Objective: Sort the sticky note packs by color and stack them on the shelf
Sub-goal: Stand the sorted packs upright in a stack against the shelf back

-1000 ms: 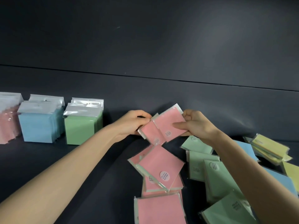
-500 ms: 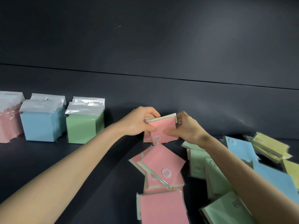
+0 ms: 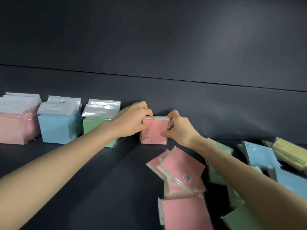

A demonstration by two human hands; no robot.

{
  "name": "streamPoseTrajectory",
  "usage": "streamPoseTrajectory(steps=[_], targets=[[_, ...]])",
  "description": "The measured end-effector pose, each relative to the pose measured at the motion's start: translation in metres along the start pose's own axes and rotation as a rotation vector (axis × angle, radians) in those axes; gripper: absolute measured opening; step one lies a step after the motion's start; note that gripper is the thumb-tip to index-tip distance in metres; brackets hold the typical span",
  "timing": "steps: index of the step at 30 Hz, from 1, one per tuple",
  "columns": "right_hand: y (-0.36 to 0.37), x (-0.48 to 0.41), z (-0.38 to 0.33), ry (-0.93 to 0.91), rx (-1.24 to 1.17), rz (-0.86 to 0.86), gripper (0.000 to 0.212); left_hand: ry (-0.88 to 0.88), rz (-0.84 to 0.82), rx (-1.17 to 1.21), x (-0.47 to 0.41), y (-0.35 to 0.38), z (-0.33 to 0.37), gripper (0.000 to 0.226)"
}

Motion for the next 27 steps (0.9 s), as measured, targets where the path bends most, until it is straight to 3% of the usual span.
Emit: streamPoseTrajectory(steps=[14, 21, 27], targets=[[0.002, 0.006, -0.016, -0.070, 0.401, 0.116, 0.047, 0.126, 0.081, -0.235, 0.006, 0.002, 0.002, 0.042], [-0.012, 0.008, -0.013, -0.045, 0.325, 0.076, 0.052, 0.112, 0.071, -0.286, 0.006, 0.001, 0.008, 0.041], [-0.039, 0.020, -0.008, -0.042, 0.188, -0.018, 0.043, -0.056, 0.068, -0.008, 0.018, -0.011, 0.025, 0.032]])
Point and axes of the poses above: each hand's wrist, its own x-axis away from the middle knuckle, its own y-axis out of the palm, z = x × y, the point moved 1 cm from there along -x, towards the middle knuckle, and after that the axes turned 12 degrees about z, right-handed, at the moved point
